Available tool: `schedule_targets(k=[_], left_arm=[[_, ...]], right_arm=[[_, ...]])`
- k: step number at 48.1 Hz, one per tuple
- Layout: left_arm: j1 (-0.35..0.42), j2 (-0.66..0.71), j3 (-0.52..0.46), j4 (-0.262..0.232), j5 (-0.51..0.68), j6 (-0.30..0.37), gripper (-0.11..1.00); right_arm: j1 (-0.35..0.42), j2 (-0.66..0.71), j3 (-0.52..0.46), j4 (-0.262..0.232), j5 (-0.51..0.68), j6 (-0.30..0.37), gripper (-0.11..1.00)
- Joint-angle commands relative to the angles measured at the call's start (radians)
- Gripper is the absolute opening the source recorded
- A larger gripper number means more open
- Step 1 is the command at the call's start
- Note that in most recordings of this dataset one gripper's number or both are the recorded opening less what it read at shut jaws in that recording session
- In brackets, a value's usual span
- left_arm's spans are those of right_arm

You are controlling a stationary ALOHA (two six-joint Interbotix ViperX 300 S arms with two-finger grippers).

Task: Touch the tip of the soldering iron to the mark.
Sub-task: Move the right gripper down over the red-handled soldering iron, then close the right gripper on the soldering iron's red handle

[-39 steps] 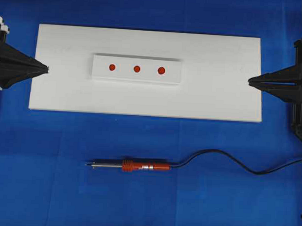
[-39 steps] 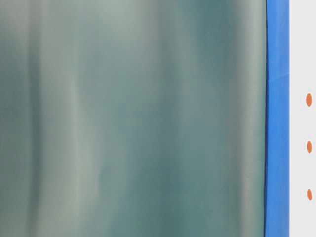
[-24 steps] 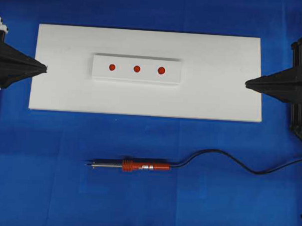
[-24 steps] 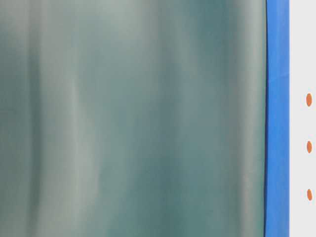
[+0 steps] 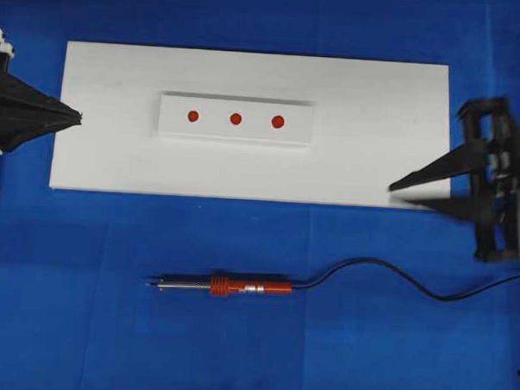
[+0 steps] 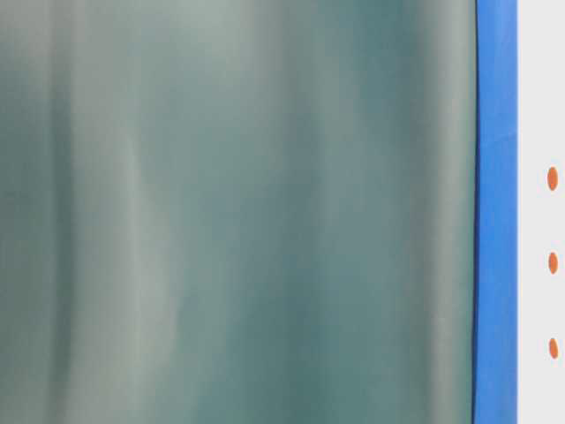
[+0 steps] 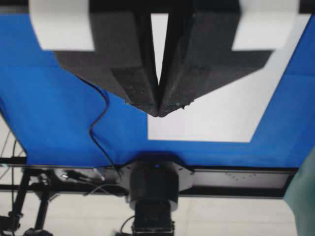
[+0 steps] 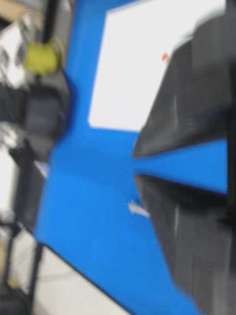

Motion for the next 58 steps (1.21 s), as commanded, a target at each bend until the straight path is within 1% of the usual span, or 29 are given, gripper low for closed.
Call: schedule_targets(k=[1,2,3,8,10,11,12,15,24,29,34,35,43,58], left_arm=[[0.003,0.005,-0.009,0.0,-0.009,-0.002,0.02],[0.003,0.003,-0.009,0.0,-0.009,-0.002,0.02],[0.003,0.005,-0.009,0.0,-0.011,-0.002,0.02],[0.003,0.005,-0.009,0.0,-0.012,0.0,0.02],[0.005,0.005,-0.008,0.0,-0.014,-0.002,0.02],[0.005,0.003,-0.008,0.0,-0.014,-0.002,0.02],[0.005,0.003,-0.008,0.0,-0.014,-0.002,0.02],[0.006,0.005,-0.006,0.0,-0.014,-0.002,0.02],[0.006,0.0,-0.003,0.0,-0.015,0.0,0.02],[0.008,-0.006,0.002,0.0,-0.015,0.005,0.02],[0.008,-0.017,0.006,0.0,-0.015,0.005,0.02],[0.009,-0.018,0.006,0.0,-0.015,0.005,0.02],[0.008,-0.032,0.02,0.0,-0.015,0.005,0.02],[0.014,-0.031,0.038,0.0,-0.015,0.005,0.02]], right_arm=[[0.017,0.054,-0.038,0.005,-0.035,0.021,0.31],[0.02,0.069,-0.04,0.005,-0.048,0.028,0.37],[0.026,0.092,-0.041,0.005,-0.064,0.037,0.45],[0.043,0.178,-0.055,0.005,-0.114,0.06,0.75],[0.048,0.215,-0.063,0.011,-0.132,0.067,0.85],[0.052,0.235,-0.066,0.014,-0.143,0.071,0.89],[0.057,0.267,-0.074,0.025,-0.16,0.074,0.9],[0.069,0.333,-0.087,0.051,-0.199,0.074,0.87],[0.11,0.545,-0.163,0.11,-0.313,0.074,0.89],[0.133,0.647,-0.219,0.137,-0.341,0.074,0.89],[0.147,0.738,-0.272,0.175,-0.348,0.072,0.89],[0.15,0.764,-0.284,0.19,-0.35,0.072,0.89],[0.163,0.893,-0.322,0.276,-0.385,0.066,0.89],[0.201,1.062,-0.37,0.362,-0.442,0.064,0.89]])
